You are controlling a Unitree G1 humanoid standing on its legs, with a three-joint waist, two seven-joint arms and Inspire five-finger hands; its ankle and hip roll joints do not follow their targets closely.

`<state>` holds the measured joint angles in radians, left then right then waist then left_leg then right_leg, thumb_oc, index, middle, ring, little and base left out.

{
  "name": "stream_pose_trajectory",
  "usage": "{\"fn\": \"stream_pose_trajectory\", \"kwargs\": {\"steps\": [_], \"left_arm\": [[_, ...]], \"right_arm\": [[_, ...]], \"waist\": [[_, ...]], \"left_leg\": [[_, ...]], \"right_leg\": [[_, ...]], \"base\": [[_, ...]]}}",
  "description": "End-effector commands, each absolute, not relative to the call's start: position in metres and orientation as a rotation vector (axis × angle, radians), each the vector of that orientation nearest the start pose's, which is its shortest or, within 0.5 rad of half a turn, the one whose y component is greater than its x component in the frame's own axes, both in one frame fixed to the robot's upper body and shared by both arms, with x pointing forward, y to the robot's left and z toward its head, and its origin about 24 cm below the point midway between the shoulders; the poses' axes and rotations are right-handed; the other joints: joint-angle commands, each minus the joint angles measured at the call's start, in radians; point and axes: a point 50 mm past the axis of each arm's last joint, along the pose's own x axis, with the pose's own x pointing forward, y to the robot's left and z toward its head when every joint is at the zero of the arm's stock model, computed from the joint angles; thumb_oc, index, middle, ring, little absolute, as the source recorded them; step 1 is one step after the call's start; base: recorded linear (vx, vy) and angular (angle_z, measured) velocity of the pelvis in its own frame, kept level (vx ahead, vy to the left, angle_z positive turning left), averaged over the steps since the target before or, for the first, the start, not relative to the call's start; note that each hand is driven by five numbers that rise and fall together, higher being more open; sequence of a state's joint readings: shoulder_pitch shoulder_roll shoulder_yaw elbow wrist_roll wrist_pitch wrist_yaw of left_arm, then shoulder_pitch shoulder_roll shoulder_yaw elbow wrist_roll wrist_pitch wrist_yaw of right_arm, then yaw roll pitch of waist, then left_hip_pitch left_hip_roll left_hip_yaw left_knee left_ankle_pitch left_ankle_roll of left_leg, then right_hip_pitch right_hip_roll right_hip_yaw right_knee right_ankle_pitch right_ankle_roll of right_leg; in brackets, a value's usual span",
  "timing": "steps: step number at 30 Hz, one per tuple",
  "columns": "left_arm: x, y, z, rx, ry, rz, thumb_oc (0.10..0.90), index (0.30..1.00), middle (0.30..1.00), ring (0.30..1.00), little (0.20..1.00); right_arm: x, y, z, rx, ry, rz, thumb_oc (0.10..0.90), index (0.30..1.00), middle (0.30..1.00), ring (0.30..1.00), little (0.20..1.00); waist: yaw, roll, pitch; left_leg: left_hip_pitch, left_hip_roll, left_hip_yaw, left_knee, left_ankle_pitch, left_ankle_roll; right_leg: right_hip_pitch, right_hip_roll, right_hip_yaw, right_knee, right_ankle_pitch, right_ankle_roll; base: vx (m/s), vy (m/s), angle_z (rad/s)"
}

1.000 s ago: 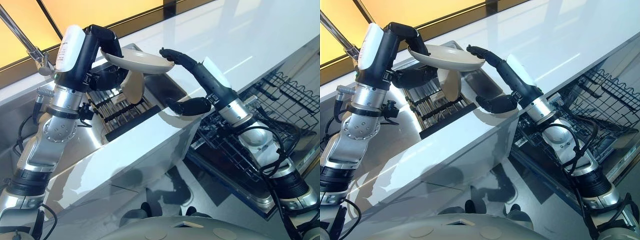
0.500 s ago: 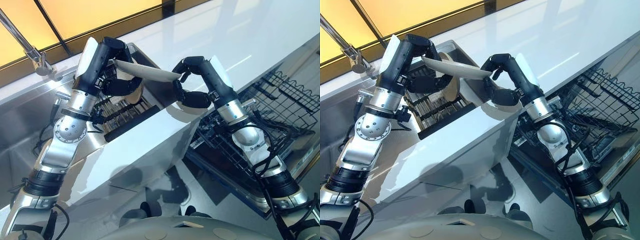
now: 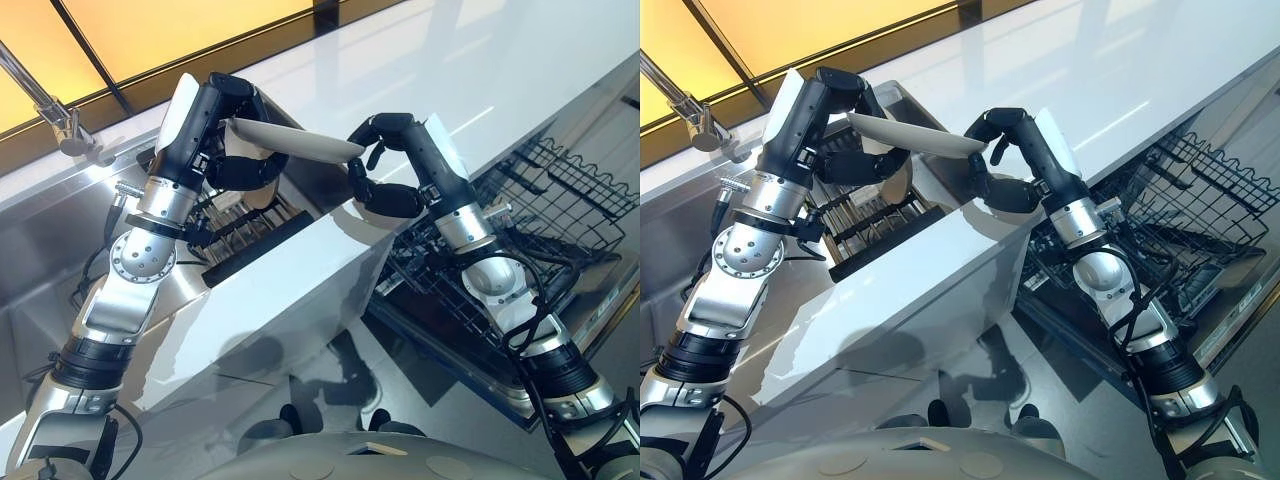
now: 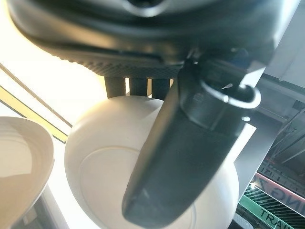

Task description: Pick up plates and place into dishwasher.

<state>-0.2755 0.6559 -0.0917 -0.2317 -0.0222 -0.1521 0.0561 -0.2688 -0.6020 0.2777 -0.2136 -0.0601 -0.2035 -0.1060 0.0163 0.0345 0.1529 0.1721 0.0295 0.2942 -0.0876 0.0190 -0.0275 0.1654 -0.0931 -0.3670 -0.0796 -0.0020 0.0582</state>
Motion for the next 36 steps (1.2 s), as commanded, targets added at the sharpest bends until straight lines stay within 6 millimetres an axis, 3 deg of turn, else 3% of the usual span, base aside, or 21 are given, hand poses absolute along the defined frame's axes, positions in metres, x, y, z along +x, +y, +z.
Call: {"fn": "stream_pose_trajectory", "kwargs": {"steps": [1,13,21,29,36], "left_arm": [[0.260,0.154,0.242,0.534,-0.915,-0.251,0.800,0.900,0.900,0.900,0.900],[0.267,0.214,0.241,0.787,-0.789,0.026,0.800,0.900,0.900,0.900,0.900],[0.265,0.253,0.237,0.854,-0.688,0.163,0.800,0.900,0.900,0.900,0.900],[0.259,0.292,0.229,0.891,-0.577,0.278,0.800,0.900,0.900,0.900,0.900],[0.257,0.314,0.220,0.909,-0.465,0.310,0.800,0.900,0.900,0.900,0.900]], "right_arm": [[0.255,-0.133,0.220,-0.466,-0.967,0.254,0.100,0.300,0.300,0.300,0.200],[0.255,-0.150,0.227,-0.604,-0.968,0.270,0.100,0.300,0.300,0.300,0.200],[0.252,-0.163,0.238,-0.705,-0.987,0.267,0.100,0.300,0.300,0.300,0.200],[0.247,-0.210,0.269,-0.686,-1.097,-0.048,0.100,0.300,0.300,0.300,0.200],[0.238,-0.269,0.287,-0.593,-1.120,-0.468,0.100,0.300,0.300,0.300,0.200]], "waist": [[-0.013,-0.005,-0.081],[0.014,-0.011,-0.086],[0.033,-0.014,-0.089],[0.039,-0.019,-0.091],[0.037,-0.026,-0.096]], "left_leg": [[-0.007,-0.082,-0.018,0.012,-0.081,0.024],[-0.021,-0.087,-0.029,0.049,-0.095,0.023],[-0.018,-0.093,-0.047,0.023,-0.082,0.021],[-0.019,-0.088,-0.052,0.023,-0.085,0.017],[-0.012,-0.084,-0.051,0.013,-0.090,0.016]], "right_leg": [[-0.031,0.012,0.028,0.071,-0.047,0.062],[-0.022,0.010,0.022,0.057,-0.048,0.056],[-0.021,0.007,0.005,0.048,-0.037,0.064],[-0.020,0.007,0.001,0.042,-0.037,0.068],[-0.018,0.008,-0.011,0.042,-0.041,0.072]], "base": [[0.00,0.000,0.00],[0.00,0.000,0.00],[0.00,0.000,0.00],[0.00,0.000,0.00],[0.05,-0.002,0.06]]}}
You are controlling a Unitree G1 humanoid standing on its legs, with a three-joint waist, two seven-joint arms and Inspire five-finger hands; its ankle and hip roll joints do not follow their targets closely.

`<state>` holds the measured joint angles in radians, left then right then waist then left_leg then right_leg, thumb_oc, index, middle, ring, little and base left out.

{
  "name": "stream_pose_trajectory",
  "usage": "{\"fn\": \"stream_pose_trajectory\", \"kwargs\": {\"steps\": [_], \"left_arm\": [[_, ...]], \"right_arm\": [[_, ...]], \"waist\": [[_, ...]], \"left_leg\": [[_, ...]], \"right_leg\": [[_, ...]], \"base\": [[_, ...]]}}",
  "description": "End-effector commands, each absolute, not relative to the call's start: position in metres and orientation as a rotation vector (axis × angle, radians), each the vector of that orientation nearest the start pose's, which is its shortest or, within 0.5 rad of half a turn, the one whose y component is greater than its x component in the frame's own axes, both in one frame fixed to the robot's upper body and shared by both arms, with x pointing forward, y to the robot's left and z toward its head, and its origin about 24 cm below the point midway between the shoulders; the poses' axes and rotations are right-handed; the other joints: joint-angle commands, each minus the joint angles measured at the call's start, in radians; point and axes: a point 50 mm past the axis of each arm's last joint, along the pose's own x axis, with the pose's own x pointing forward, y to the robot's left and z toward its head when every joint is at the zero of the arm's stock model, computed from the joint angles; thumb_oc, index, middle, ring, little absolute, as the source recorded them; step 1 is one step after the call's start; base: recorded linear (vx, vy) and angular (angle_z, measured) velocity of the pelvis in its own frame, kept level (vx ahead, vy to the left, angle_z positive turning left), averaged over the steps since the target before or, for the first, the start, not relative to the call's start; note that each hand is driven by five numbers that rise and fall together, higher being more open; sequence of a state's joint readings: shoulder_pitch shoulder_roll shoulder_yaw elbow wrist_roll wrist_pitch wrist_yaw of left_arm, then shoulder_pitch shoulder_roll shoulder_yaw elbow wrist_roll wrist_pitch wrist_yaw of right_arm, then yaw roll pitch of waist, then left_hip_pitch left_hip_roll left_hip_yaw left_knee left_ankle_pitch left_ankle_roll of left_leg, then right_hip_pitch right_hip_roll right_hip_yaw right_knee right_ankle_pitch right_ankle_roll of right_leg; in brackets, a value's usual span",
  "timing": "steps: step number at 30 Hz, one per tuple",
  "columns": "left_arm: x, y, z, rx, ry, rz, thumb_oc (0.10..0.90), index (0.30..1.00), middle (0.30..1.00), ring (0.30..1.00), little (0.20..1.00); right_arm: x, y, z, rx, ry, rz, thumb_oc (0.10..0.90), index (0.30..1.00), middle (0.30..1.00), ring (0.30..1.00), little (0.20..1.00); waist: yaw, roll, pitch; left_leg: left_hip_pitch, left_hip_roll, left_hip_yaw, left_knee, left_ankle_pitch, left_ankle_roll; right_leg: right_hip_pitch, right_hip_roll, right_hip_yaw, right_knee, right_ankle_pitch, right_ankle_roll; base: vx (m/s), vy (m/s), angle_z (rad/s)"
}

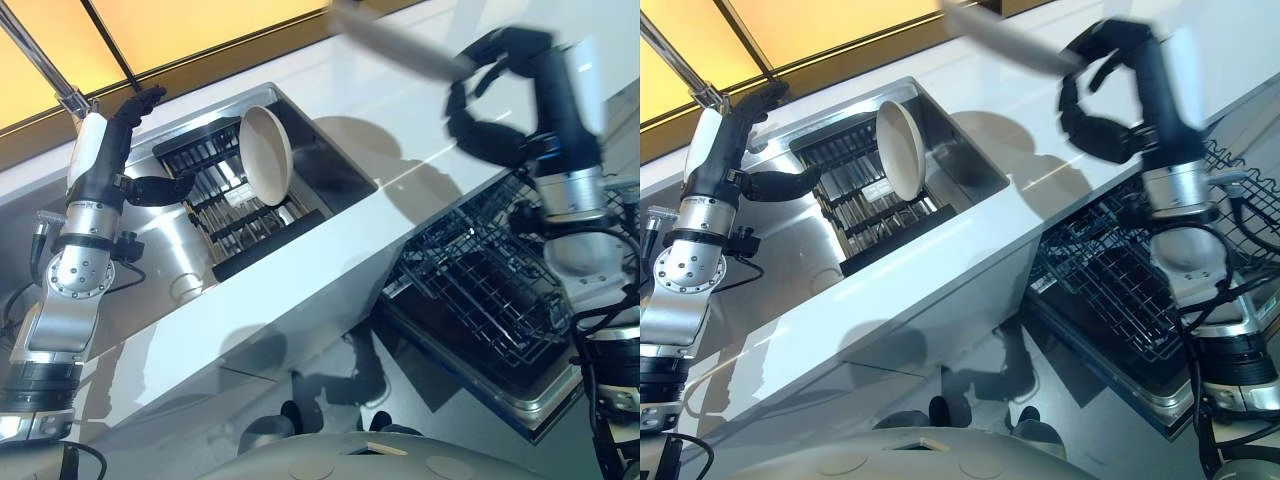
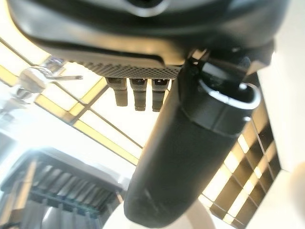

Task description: Pick up plates and place into dishwasher.

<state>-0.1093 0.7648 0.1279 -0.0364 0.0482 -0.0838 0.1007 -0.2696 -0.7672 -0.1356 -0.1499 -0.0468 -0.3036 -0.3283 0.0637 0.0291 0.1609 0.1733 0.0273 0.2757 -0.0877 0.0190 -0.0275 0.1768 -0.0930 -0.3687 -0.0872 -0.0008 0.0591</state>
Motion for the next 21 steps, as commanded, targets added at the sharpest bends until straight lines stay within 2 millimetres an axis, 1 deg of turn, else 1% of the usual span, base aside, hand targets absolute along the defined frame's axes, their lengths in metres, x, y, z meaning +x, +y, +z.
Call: {"fn": "stream_pose_trajectory", "kwargs": {"steps": [1,3,5,6,8,9,10,11,14,15,16,17,19,21], "left_arm": [[0.257,0.317,0.219,0.910,-0.454,0.312,0.800,0.900,0.900,0.900,0.900],[0.255,0.323,0.216,0.908,-0.430,0.320,0.800,0.900,0.900,0.900,0.900],[0.255,0.323,0.216,0.907,-0.429,0.319,0.800,0.900,0.900,0.900,0.900],[0.252,0.329,0.216,0.901,-0.419,0.330,0.800,0.900,0.900,0.900,0.900],[0.249,0.335,0.214,0.907,-0.407,0.342,0.800,0.900,0.900,0.900,0.900],[0.248,0.337,0.213,0.909,-0.404,0.345,0.800,0.900,0.900,0.900,0.900],[0.246,0.340,0.212,0.908,-0.394,0.354,0.800,0.900,0.900,0.900,0.900],[0.246,0.341,0.212,0.908,-0.391,0.357,0.800,0.900,0.900,0.900,0.900],[0.243,0.348,0.210,0.908,-0.372,0.371,0.800,0.900,0.900,0.900,0.900],[0.242,0.351,0.209,0.910,-0.365,0.382,0.800,0.900,0.900,0.900,0.900],[0.242,0.351,0.209,0.910,-0.366,0.383,0.800,0.900,0.900,0.900,0.900],[0.241,0.352,0.209,0.910,-0.366,0.390,0.800,0.900,0.900,0.900,0.900],[0.238,0.356,0.207,0.909,-0.364,0.409,0.800,0.900,0.900,0.900,0.900],[0.236,0.357,0.205,0.915,-0.358,0.417,0.800,0.900,0.900,0.900,0.900]], "right_arm": [[0.238,-0.276,0.286,-0.594,-1.101,-0.509,0.100,0.300,0.300,0.300,0.200],[0.237,-0.295,0.283,-0.598,-1.044,-0.613,0.100,0.300,0.300,0.300,0.200],[0.237,-0.297,0.283,-0.599,-1.040,-0.623,0.100,0.300,0.300,0.300,0.200],[0.234,-0.314,0.281,-0.610,-0.992,-0.716,0.100,0.300,0.300,0.300,0.200],[0.229,-0.337,0.277,-0.627,-0.916,-0.840,0.100,0.300,0.300,0.300,0.200],[0.227,-0.343,0.275,-0.632,-0.892,-0.876,0.100,0.300,0.300,0.300,0.200],[0.224,-0.355,0.270,-0.649,-0.844,-0.946,0.100,0.300,0.300,0.300,0.200],[0.223,-0.359,0.269,-0.652,-0.830,-0.967,0.100,0.300,0.300,0.300,0.200],[0.216,-0.381,0.259,-0.662,-0.739,-1.057,0.100,0.300,0.300,0.300,0.200],[0.213,-0.393,0.250,-0.670,-0.662,-1.095,0.100,0.300,0.300,0.300,0.200],[0.212,-0.395,0.248,-0.674,-0.645,-1.099,0.100,0.300,0.300,0.300,0.200],[0.210,-0.401,0.242,-0.686,-0.601,-1.114,0.100,0.300,0.300,0.300,0.200],[0.208,-0.413,0.223,-0.720,-0.469,-1.121,0.100,0.300,0.300,0.300,0.200],[0.205,-0.419,0.209,-0.743,-0.385,-1.116,0.100,0.300,0.300,0.300,0.200]], "waist": [[-0.011,-0.022,-0.104],[-0.011,-0.024,-0.106],[-0.010,-0.025,-0.107],[-0.013,-0.026,-0.107],[-0.013,-0.028,-0.106],[-0.013,-0.029,-0.106],[-0.016,-0.029,-0.105],[-0.016,-0.029,-0.106],[-0.020,-0.030,-0.103],[-0.024,-0.031,-0.099],[-0.024,-0.031,-0.099],[-0.025,-0.031,-0.096],[-0.030,-0.030,-0.091],[-0.032,-0.029,-0.088]], "left_leg": [[-0.012,-0.082,-0.032,0.012,-0.091,0.016],[-0.012,-0.081,-0.030,0.012,-0.091,0.016],[-0.013,-0.080,-0.030,0.013,-0.091,0.016],[-0.012,-0.079,-0.029,0.013,-0.092,0.015],[-0.010,-0.076,-0.025,0.012,-0.094,0.014],[-0.010,-0.075,-0.024,0.011,-0.094,0.014],[-0.008,-0.075,-0.023,0.011,-0.095,0.014],[-0.008,-0.074,-0.022,0.010,-0.095,0.014],[-0.006,-0.071,-0.019,0.010,-0.095,0.013],[-0.006,-0.070,-0.018,0.010,-0.095,0.014],[-0.005,-0.070,-0.018,0.010,-0.096,0.014],[-0.005,-0.070,-0.017,0.011,-0.096,0.014],[-0.005,-0.068,-0.012,0.012,-0.096,0.014],[-0.004,-0.066,-0.009,0.014,-0.097,0.015]], "right_leg": [[-0.029,0.008,-0.009,0.050,-0.043,0.071],[-0.029,0.008,-0.009,0.051,-0.045,0.070],[-0.029,0.008,-0.009,0.051,-0.046,0.070],[-0.028,0.008,-0.008,0.051,-0.047,0.070],[-0.028,0.008,-0.009,0.054,-0.049,0.070],[-0.029,0.008,-0.009,0.055,-0.050,0.070],[-0.029,0.008,-0.008,0.056,-0.050,0.071],[-0.029,0.008,-0.007,0.057,-0.051,0.071],[-0.032,0.010,-0.004,0.065,-0.054,0.071],[-0.035,0.011,0.000,0.072,-0.057,0.071],[-0.035,0.011,0.000,0.073,-0.057,0.070],[-0.037,0.011,0.001,0.076,-0.059,0.070],[-0.041,0.011,0.002,0.085,-0.063,0.069],[-0.044,0.012,0.003,0.092,-0.067,0.069]], "base": [[0.07,-0.001,0.03],[0.06,0.000,-0.01],[0.02,-0.003,-0.01],[0.07,-0.010,0.00],[0.08,-0.012,0.00],[0.07,-0.013,0.00],[0.06,-0.011,-0.01],[0.06,-0.012,-0.01],[0.07,-0.024,-0.01],[0.07,-0.029,-0.01],[0.08,-0.036,-0.02],[0.06,-0.037,-0.02],[0.07,-0.049,-0.03],[0.06,-0.052,-0.04]]}}
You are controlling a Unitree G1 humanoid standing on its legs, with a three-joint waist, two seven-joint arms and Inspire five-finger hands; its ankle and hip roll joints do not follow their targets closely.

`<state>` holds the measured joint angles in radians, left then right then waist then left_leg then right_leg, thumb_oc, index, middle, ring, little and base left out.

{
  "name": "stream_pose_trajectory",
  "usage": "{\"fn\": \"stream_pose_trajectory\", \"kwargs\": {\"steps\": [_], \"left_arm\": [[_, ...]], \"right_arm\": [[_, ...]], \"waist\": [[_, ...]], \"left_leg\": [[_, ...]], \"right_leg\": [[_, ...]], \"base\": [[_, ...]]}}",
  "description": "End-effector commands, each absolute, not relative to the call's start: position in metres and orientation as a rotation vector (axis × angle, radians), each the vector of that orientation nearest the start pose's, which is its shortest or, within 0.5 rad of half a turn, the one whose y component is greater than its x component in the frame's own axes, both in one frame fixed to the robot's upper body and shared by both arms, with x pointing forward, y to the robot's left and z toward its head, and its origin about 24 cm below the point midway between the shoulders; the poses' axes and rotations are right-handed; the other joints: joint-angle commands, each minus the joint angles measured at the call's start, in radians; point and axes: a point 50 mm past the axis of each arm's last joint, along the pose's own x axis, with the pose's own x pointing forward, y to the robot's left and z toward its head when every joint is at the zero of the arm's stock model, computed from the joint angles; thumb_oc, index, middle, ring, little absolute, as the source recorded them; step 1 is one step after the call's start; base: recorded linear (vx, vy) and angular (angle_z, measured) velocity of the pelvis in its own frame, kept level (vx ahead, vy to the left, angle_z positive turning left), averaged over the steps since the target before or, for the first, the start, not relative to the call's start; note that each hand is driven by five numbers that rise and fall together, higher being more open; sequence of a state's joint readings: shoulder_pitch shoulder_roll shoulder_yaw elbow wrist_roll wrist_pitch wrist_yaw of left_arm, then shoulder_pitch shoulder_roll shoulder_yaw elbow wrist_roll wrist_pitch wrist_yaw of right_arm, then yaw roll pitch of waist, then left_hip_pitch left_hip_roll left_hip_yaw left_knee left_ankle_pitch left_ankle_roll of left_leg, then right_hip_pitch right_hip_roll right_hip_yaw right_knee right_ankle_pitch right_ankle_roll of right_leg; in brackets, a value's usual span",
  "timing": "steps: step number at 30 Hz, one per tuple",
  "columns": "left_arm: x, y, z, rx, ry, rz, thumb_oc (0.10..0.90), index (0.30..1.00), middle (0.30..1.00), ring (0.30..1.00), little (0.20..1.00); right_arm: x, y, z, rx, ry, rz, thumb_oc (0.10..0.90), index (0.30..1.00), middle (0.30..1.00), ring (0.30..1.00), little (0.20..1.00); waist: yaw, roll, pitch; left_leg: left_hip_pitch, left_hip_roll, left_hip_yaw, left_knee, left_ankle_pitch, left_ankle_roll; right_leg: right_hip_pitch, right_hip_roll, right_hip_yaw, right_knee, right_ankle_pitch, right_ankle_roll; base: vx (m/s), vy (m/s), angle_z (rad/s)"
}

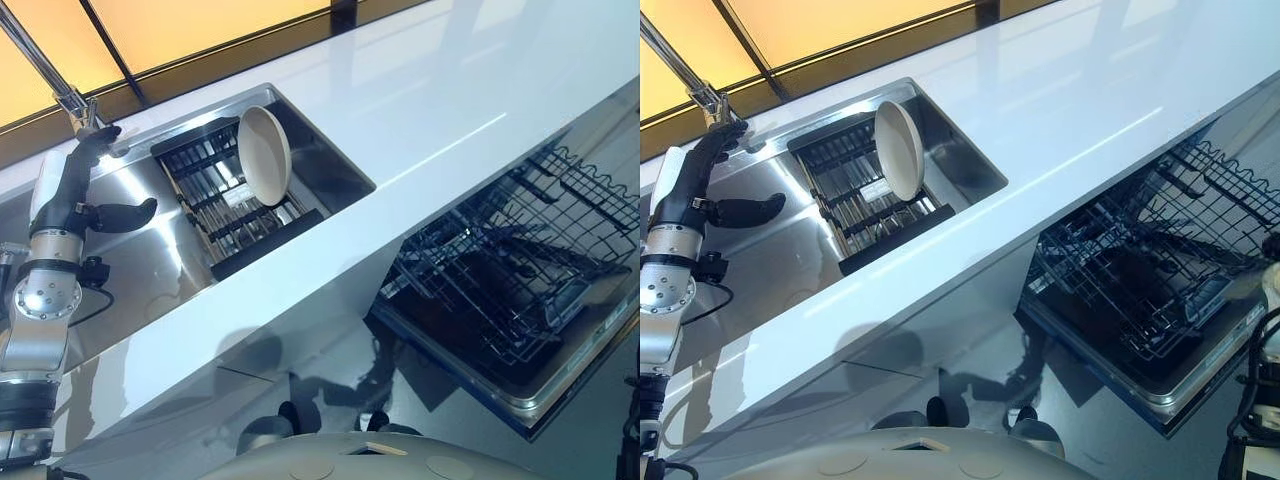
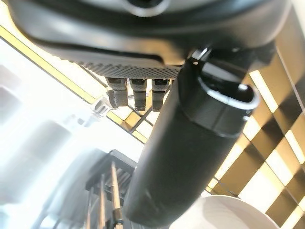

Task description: Pick up plates and place into dishwasher.

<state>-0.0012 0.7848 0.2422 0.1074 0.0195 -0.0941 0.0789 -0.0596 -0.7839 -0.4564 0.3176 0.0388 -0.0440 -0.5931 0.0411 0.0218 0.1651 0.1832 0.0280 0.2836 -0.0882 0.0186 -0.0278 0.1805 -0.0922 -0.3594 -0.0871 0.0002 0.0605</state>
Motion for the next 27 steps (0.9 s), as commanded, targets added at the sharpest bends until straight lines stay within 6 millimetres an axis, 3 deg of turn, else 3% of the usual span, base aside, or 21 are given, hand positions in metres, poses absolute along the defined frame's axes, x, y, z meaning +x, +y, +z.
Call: {"fn": "stream_pose_trajectory", "kwargs": {"steps": [1,4,12,27], "left_arm": [[0.236,0.358,0.205,0.918,-0.353,0.420,0.800,0.900,0.900,0.900,0.900],[0.236,0.360,0.206,0.923,-0.342,0.422,0.800,0.900,0.900,0.900,0.900],[0.238,0.360,0.211,0.943,-0.343,0.397,0.800,0.900,0.900,0.900,0.900],[0.241,0.349,0.204,0.953,-0.340,0.352,0.800,0.900,0.900,0.900,0.900]], "right_arm": [[0.204,-0.424,0.200,-0.747,-0.331,-1.107,0.100,0.300,0.300,0.300,0.200],[0.206,-0.427,0.185,-0.762,-0.246,-1.055,0.100,0.300,0.300,0.300,0.200],[0.217,-0.427,0.169,-0.832,-0.086,-0.920,0.100,0.300,0.300,0.300,0.200],[0.242,-0.429,0.173,-0.999,0.102,-0.722,0.100,0.300,0.300,0.300,0.200]], "waist": [[-0.010,-0.021,-0.090],[-0.011,-0.018,-0.083],[-0.008,-0.008,-0.058],[0.054,-0.008,0.024]], "left_leg": [[-0.015,-0.065,-0.016,0.018,-0.098,0.015],[-0.017,-0.060,-0.013,0.027,-0.100,0.015],[-0.031,-0.040,-0.014,0.069,-0.105,0.007],[-0.172,0.009,-0.040,0.221,-0.084,-0.042]], "right_leg": [[-0.048,0.012,-0.007,0.096,-0.070,0.065],[-0.050,0.014,-0.005,0.113,-0.081,0.062],[-0.059,0.024,-0.013,0.168,-0.118,0.046],[-0.064,0.013,-0.058,0.198,-0.141,0.003]], "base": [[0.07,-0.060,-0.04],[0.07,-0.071,-0.06],[0.07,-0.077,-0.03],[0.06,-0.078,0.06]]}}
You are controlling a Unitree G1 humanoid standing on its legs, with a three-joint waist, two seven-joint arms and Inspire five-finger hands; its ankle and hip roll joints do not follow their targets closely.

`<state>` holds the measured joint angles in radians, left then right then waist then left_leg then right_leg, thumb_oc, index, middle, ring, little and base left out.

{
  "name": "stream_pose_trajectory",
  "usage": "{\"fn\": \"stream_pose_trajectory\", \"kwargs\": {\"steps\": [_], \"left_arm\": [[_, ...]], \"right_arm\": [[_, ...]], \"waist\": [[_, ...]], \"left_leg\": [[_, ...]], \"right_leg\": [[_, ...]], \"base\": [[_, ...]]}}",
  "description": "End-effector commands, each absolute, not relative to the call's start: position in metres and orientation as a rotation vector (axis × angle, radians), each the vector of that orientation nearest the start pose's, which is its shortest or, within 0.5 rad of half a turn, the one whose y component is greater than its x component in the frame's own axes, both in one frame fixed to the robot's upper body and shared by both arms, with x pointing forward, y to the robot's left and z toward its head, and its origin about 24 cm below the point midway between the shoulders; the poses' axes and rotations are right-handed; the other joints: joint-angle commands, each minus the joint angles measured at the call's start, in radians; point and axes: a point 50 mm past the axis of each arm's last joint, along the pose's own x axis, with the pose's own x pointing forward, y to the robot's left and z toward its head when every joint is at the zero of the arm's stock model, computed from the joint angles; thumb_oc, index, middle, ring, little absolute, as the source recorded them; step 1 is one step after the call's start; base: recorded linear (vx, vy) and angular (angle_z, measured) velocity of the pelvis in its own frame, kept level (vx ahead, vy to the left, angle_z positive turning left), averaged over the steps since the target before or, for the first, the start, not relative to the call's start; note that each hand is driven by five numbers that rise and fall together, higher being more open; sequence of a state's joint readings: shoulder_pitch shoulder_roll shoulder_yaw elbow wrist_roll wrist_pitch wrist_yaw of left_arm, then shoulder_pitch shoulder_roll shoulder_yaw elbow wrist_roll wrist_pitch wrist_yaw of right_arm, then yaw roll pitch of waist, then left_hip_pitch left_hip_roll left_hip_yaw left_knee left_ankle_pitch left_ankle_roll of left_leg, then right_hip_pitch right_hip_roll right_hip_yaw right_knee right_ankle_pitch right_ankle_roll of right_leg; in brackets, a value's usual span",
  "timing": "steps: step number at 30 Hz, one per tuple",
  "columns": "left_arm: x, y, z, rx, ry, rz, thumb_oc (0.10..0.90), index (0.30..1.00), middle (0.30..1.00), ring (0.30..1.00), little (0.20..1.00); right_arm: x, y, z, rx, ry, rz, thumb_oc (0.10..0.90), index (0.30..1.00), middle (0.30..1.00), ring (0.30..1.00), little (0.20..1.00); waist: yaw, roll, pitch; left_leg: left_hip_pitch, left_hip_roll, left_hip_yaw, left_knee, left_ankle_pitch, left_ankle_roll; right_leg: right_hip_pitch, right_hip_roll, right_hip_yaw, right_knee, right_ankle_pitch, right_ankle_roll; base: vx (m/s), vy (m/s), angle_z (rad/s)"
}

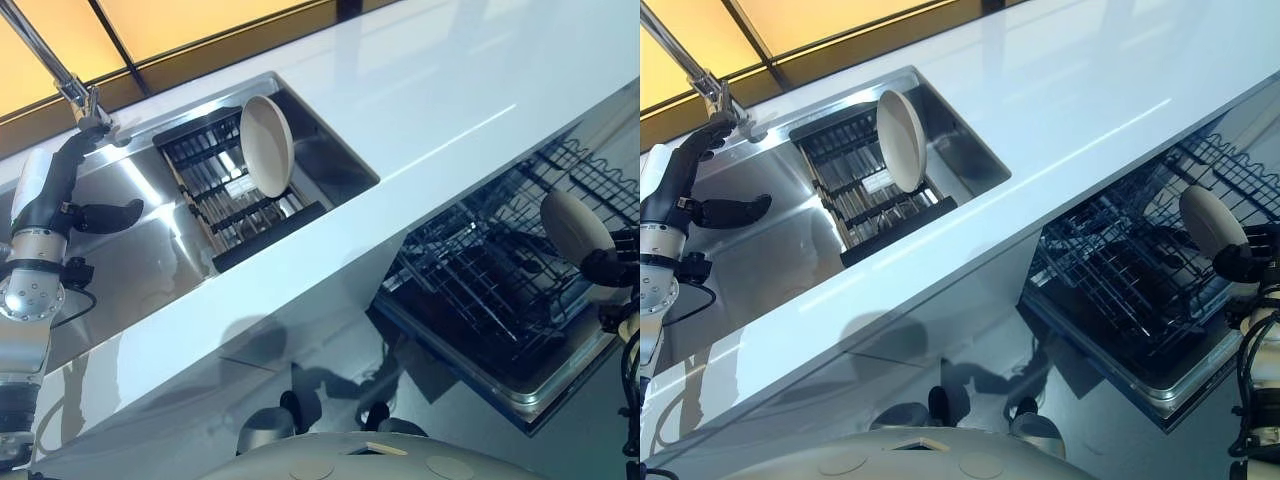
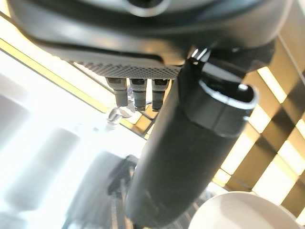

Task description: Pick up plates and place into dishwasher.

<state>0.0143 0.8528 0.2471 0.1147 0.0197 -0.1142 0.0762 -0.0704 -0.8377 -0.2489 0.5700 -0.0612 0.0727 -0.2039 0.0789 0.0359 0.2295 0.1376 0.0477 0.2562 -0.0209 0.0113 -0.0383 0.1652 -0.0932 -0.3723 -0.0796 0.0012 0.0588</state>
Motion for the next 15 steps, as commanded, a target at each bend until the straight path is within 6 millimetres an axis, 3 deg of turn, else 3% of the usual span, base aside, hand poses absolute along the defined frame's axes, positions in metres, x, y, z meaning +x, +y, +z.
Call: {"fn": "stream_pose_trajectory", "kwargs": {"steps": [1,5,15], "left_arm": [[0.240,0.349,0.202,0.956,-0.333,0.351,0.800,0.900,0.900,0.900,0.900],[0.237,0.351,0.200,0.961,-0.320,0.342,0.800,0.900,0.900,0.900,0.900],[0.239,0.345,0.197,0.973,-0.310,0.294,0.800,0.900,0.900,0.900,0.900]], "right_arm": [[0.244,-0.428,0.171,-1.009,0.126,-0.686,0.100,0.300,0.300,0.300,0.200],[0.246,-0.430,0.162,-1.000,0.214,-0.642,0.100,0.300,0.300,0.300,0.200],[0.232,-0.453,0.118,-1.006,0.639,-0.625,0.100,0.300,0.300,0.300,0.200]], "waist": [[0.025,-0.021,-0.032],[0.040,-0.018,-0.018],[0.071,-0.003,0.012]], "left_leg": [[-0.137,-0.005,-0.013,0.165,-0.074,-0.032],[-0.151,0.003,-0.014,0.183,-0.072,-0.034],[-0.178,0.026,-0.016,0.216,-0.052,-0.043]], "right_leg": [[-0.047,0.014,-0.051,0.199,-0.147,0.000],[-0.043,0.013,-0.064,0.211,-0.156,-0.008],[-0.045,0.004,-0.094,0.236,-0.158,-0.021]], "base": [[0.08,-0.073,0.00],[0.07,-0.071,0.02],[0.03,-0.037,0.05]]}}
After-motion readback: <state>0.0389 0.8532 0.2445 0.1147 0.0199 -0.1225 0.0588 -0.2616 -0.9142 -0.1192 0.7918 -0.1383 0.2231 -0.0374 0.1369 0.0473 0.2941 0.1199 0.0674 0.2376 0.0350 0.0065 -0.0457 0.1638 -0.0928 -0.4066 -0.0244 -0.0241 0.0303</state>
